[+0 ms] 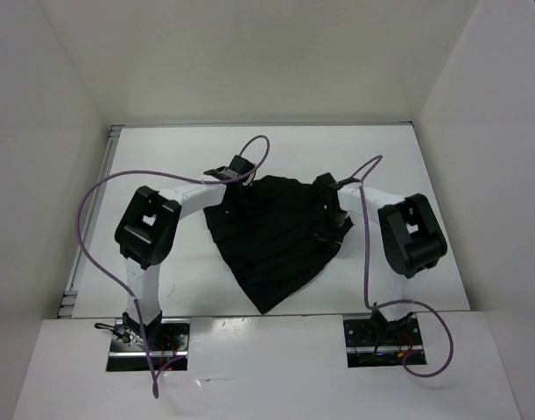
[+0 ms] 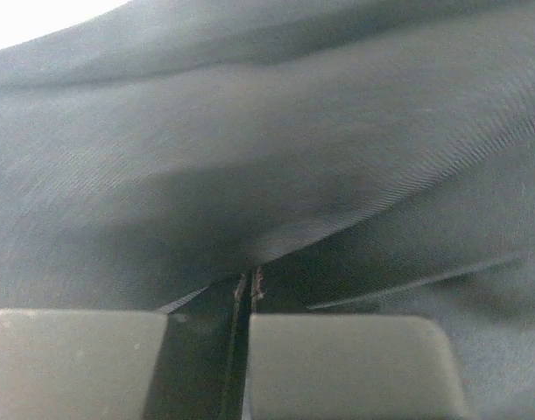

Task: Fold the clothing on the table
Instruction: Flatten the skirt out

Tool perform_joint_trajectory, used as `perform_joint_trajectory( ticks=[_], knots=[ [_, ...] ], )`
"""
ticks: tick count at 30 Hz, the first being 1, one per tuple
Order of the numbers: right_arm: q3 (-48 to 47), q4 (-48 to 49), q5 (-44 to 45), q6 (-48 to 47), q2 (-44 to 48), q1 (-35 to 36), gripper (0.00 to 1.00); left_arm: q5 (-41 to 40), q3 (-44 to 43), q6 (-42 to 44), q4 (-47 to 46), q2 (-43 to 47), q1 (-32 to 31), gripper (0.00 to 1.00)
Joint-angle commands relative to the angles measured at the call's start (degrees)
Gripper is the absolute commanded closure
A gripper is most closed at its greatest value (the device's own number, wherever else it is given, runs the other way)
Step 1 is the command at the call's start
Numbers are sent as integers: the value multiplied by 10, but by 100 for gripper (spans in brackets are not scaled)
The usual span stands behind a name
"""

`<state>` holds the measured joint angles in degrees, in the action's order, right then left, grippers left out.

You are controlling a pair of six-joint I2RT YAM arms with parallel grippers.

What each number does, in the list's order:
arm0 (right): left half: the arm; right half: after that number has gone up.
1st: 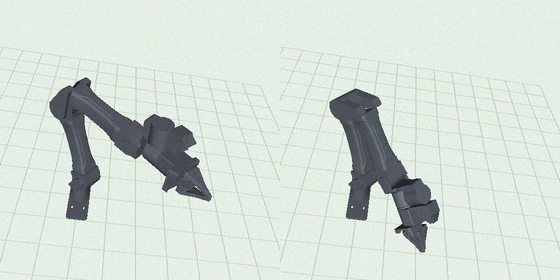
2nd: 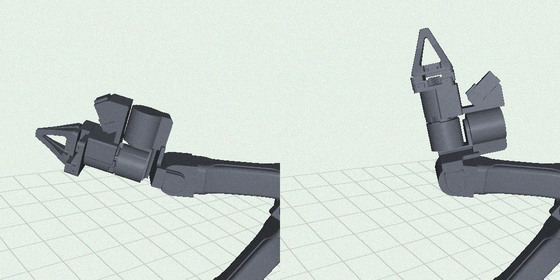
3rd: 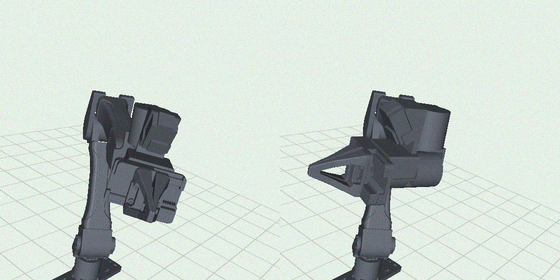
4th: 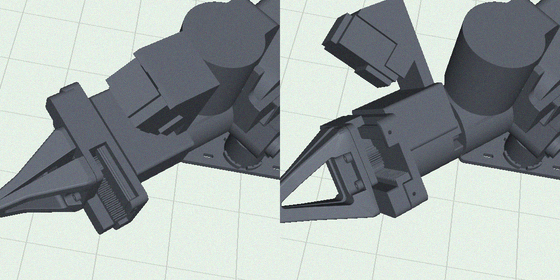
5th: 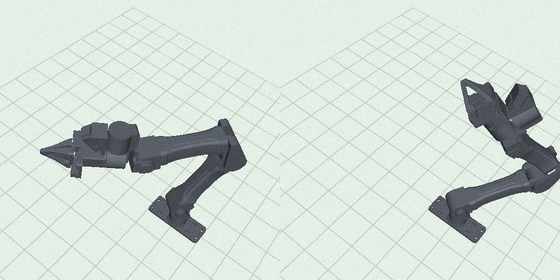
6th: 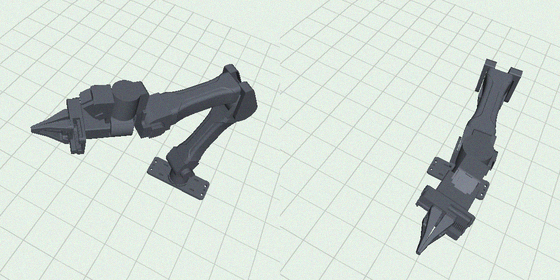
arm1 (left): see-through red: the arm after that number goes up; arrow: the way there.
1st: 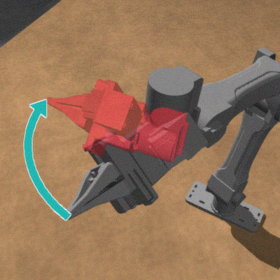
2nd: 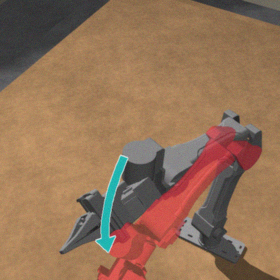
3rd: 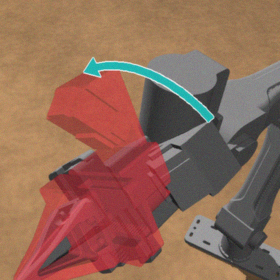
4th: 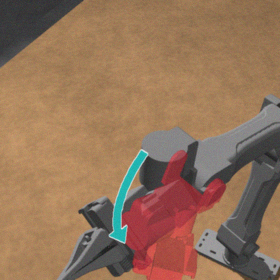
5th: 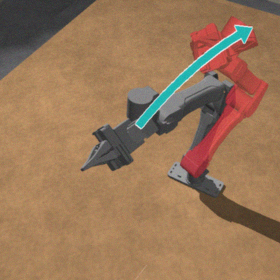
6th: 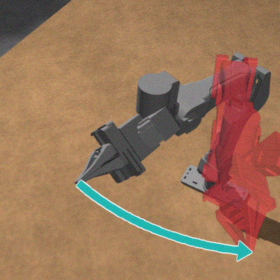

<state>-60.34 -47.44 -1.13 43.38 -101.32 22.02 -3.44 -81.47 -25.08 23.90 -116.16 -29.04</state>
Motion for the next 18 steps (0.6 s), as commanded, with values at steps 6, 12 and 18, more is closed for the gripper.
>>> perform_joint_trajectory(
  ticks=[6,12,18],
  knots=[
    [-224,53,93,-64,-136,-32,66,61,163,-40,80,145,-10,100],
    [-320,44,110,-106,-73,-37,45,87,164,-33,104,193,-15,100],
    [-340,75,75,-169,-48,-65,36,87,101,-23,110,165,-15,100]
  ],
)
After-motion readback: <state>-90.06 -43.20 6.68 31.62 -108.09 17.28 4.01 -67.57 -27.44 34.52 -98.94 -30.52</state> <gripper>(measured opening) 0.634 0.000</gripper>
